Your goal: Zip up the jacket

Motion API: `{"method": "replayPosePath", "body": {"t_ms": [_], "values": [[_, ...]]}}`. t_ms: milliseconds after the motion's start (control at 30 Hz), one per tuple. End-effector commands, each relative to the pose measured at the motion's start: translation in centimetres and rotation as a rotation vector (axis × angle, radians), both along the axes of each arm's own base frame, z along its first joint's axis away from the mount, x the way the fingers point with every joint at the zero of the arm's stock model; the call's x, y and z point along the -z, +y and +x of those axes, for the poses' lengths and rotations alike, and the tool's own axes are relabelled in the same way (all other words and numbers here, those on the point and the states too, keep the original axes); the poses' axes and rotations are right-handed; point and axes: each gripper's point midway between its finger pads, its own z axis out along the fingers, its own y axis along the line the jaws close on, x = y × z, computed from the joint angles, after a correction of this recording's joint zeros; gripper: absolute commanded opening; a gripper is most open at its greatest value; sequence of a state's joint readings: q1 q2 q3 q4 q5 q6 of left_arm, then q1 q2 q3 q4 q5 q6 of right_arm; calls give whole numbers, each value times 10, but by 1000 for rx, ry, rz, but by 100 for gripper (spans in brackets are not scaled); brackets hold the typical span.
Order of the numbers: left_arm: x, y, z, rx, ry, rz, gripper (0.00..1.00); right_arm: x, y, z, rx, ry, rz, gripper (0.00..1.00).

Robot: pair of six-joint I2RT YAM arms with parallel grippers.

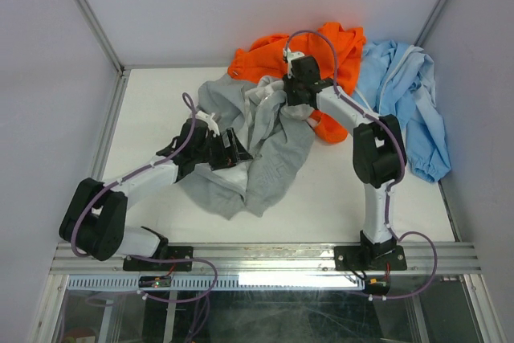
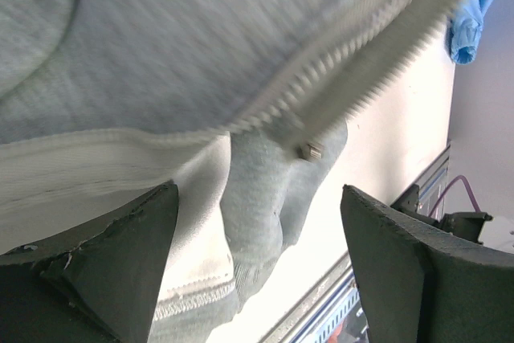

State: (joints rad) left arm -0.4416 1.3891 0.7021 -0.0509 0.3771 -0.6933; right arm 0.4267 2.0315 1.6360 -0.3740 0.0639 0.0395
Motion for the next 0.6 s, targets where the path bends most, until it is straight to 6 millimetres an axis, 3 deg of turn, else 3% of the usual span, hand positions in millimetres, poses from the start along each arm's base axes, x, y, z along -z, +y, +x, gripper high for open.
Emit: {"method": "replayPosePath", "body": {"t_ms": [0, 200, 333, 467, 567], "values": [[-37, -3, -6, 1, -71, -49, 85, -62, 0, 31, -11, -172, -10, 30], [-66, 33, 0, -112, -171, 97, 92, -72, -17, -26, 8, -139, 3, 59], [-66, 68, 7, -222, -179, 149, 94, -87, -26, -67, 39, -140, 20, 69], [-60, 105, 10, -306, -164, 170, 98, -97, -13, -110, 15, -148, 51, 78], [-58, 132, 13, -352, -153, 200, 99, -103, 12, -141, -20, -157, 135, 79]]}}
